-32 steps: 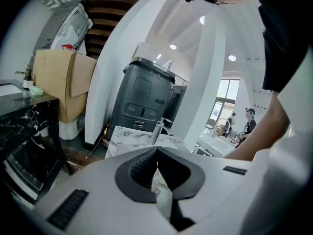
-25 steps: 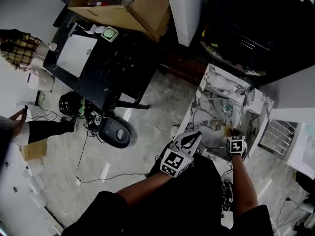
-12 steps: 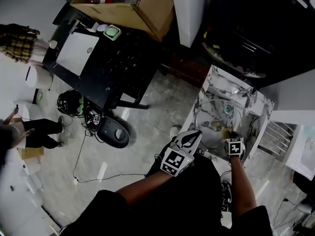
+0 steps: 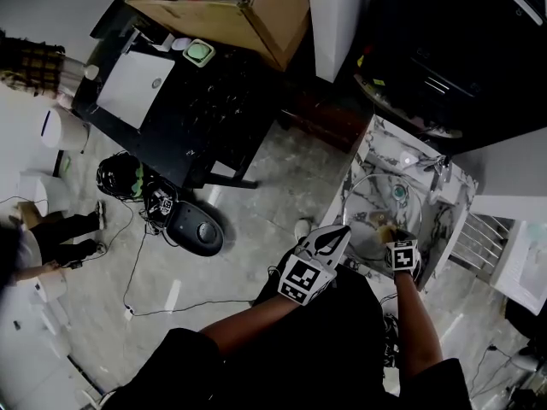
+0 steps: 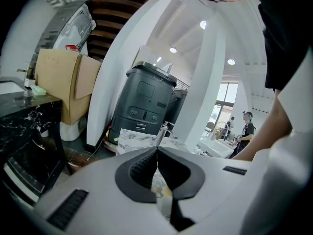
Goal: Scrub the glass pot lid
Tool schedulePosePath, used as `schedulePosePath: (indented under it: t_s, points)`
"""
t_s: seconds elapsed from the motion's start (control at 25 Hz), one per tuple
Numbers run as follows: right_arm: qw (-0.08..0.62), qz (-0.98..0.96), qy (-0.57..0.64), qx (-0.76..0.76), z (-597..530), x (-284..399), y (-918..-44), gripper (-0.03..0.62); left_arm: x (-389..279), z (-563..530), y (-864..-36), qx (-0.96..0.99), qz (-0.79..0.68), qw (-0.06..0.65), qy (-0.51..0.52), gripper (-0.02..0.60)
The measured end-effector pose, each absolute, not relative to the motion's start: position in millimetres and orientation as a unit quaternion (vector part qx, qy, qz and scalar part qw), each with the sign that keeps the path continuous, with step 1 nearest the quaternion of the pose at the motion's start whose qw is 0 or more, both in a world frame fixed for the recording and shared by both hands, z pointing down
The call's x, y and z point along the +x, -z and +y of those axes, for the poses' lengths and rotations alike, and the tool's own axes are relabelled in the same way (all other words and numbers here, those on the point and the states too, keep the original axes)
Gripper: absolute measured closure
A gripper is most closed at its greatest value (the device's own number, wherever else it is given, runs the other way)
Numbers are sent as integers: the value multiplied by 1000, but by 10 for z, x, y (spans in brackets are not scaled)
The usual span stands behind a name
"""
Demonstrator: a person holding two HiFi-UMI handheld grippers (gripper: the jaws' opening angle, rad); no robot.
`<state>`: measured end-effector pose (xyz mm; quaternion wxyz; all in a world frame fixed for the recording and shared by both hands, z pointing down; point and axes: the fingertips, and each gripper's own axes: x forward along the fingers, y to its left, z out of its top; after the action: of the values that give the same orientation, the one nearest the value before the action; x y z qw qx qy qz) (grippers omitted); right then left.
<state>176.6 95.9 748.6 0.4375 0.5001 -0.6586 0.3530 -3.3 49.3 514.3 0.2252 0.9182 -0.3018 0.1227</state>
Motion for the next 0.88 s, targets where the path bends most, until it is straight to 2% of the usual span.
schedulePosePath:
  t_s: [0.88]
  points:
    - [452,-673,-361,461,755,1154,-7523,530,-216,169,-5183,922,-271,253,-115,565]
